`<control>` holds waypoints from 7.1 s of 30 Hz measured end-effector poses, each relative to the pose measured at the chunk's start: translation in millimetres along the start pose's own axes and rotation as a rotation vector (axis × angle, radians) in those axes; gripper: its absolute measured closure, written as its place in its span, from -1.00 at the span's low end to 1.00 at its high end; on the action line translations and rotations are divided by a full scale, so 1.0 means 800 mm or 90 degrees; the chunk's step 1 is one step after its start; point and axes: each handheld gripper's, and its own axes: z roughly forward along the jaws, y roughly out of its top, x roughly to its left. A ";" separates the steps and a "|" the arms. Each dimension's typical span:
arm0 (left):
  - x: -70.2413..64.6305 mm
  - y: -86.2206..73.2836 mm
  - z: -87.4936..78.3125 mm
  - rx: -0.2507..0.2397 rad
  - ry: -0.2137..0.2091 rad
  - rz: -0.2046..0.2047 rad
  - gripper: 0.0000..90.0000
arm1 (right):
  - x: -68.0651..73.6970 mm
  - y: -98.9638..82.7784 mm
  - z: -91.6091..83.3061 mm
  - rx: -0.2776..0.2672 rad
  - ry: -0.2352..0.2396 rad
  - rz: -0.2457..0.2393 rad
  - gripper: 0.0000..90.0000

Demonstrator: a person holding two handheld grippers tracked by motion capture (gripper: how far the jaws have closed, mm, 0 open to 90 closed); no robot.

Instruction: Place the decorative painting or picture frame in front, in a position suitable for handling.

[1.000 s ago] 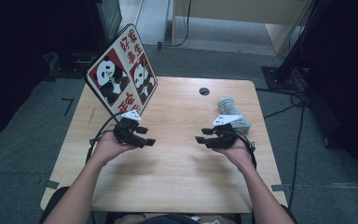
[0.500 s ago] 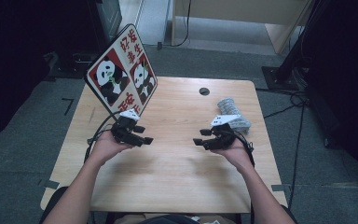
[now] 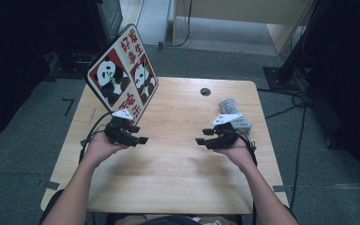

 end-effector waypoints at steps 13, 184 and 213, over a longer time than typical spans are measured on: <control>0.003 -0.015 -0.023 -0.011 0.007 -0.008 -0.24 | -0.010 0.003 0.003 0.010 -0.004 0.008 -0.01; 0.087 0.309 -0.147 0.168 0.086 -0.071 0.78 | -0.019 -0.027 -0.028 -0.003 -0.021 0.069 0.11; -0.025 0.314 -0.066 0.197 -0.015 -0.016 0.76 | -0.028 -0.026 -0.031 -0.002 -0.047 0.069 0.11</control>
